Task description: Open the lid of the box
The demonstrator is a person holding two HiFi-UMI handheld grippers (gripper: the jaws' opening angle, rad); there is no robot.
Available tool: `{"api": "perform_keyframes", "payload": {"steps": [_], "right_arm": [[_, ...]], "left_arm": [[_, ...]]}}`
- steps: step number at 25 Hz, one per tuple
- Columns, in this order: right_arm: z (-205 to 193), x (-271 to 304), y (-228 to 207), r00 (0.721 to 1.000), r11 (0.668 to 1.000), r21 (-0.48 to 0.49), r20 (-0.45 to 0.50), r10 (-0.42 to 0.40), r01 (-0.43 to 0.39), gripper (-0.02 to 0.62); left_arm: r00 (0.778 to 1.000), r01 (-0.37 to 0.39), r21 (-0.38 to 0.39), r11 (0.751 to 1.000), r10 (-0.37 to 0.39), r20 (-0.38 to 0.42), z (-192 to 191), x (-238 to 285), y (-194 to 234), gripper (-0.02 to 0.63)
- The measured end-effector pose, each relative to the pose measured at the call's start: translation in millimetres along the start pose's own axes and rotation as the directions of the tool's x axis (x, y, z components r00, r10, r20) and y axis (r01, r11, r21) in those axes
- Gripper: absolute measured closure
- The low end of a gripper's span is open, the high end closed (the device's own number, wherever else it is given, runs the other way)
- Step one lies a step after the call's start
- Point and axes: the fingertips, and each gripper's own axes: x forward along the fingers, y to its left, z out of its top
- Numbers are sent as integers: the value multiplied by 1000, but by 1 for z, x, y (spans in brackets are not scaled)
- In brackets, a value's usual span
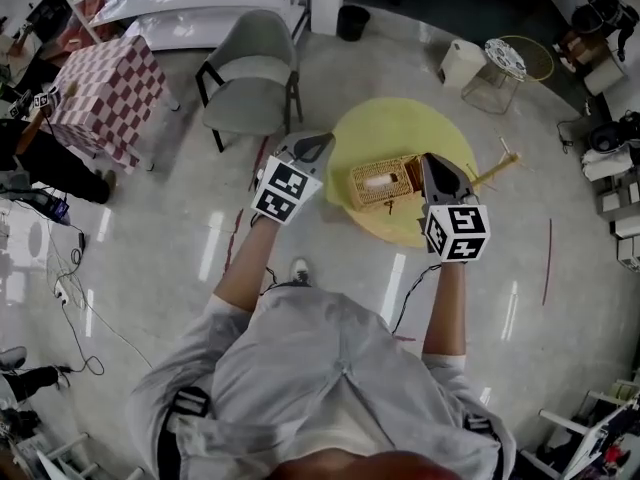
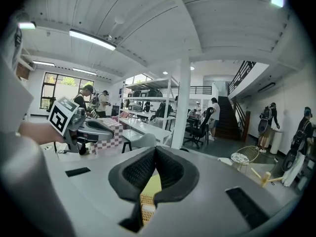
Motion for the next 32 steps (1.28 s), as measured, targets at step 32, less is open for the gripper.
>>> {"api": "perform_keyframes", "payload": {"steps": [32], "right_arm": [[-198, 102, -50, 907, 969, 226, -382, 180, -97, 463]], "left_arm": [[955, 47, -219, 975, -109, -276, -145, 134, -21, 577]]}}
